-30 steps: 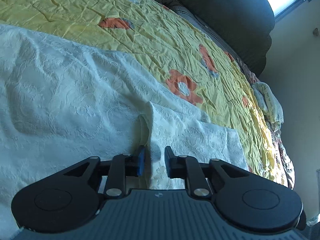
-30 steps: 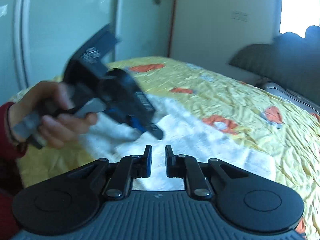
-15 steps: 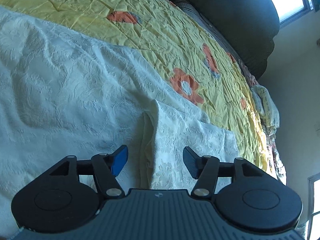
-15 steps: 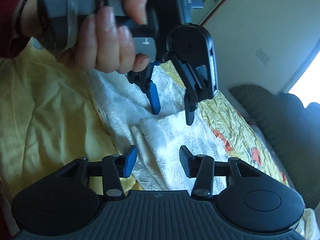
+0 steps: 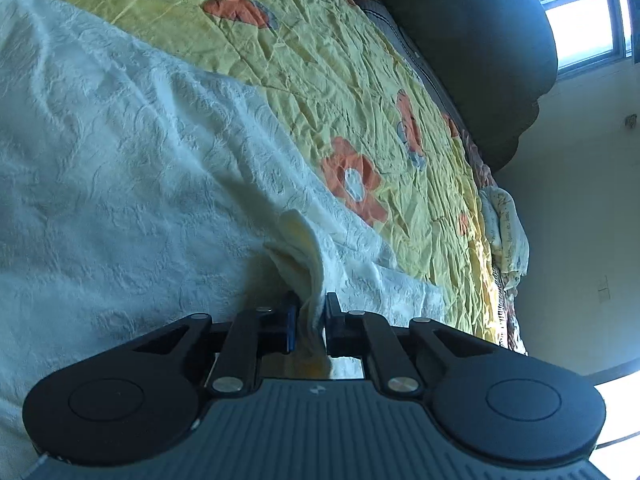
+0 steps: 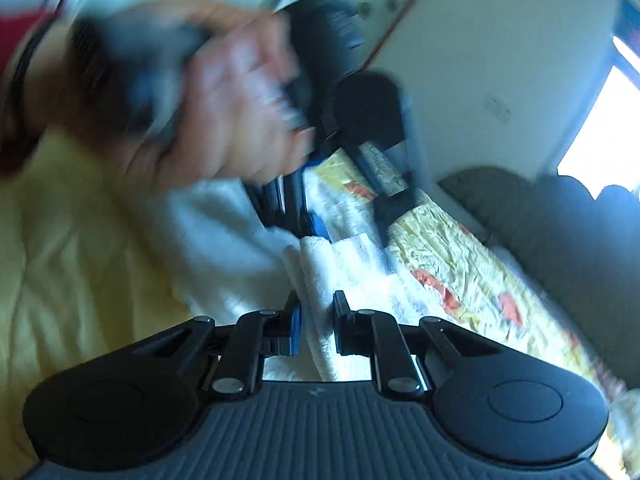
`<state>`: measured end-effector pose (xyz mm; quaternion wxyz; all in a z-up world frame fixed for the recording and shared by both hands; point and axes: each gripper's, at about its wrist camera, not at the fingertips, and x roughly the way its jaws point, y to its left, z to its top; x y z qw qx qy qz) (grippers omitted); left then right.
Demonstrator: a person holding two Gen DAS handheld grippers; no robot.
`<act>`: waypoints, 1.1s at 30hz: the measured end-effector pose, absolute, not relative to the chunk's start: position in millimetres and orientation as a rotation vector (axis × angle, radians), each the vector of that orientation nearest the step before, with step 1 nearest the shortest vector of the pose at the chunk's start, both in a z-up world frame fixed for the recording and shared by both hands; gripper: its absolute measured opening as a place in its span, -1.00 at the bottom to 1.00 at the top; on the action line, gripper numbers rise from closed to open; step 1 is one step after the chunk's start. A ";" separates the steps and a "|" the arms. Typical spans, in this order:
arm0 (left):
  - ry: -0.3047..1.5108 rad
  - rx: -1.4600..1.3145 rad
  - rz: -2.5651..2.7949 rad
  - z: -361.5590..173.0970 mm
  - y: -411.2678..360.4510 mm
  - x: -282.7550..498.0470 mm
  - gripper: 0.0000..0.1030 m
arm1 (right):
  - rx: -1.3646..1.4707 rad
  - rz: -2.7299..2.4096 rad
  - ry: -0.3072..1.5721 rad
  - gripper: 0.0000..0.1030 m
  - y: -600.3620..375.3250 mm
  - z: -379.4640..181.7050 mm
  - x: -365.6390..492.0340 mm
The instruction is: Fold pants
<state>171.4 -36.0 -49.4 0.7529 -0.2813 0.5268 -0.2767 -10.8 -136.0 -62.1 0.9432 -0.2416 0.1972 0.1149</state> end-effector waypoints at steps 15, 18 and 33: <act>0.983 -0.283 -0.534 -41.9 -47.9 156.4 -0.55 | -0.384 0.363 0.513 -0.61 -157.9 -44.5 -18.9; 0.986 -0.289 -0.534 -42.4 -48.1 156.9 -0.51 | -0.189 0.257 0.494 -0.49 -209.6 -25.6 -22.5; 0.881 -0.179 -0.573 3.2 -67.7 144.1 -0.43 | 0.060 0.014 0.650 -0.02 -262.7 -53.5 31.2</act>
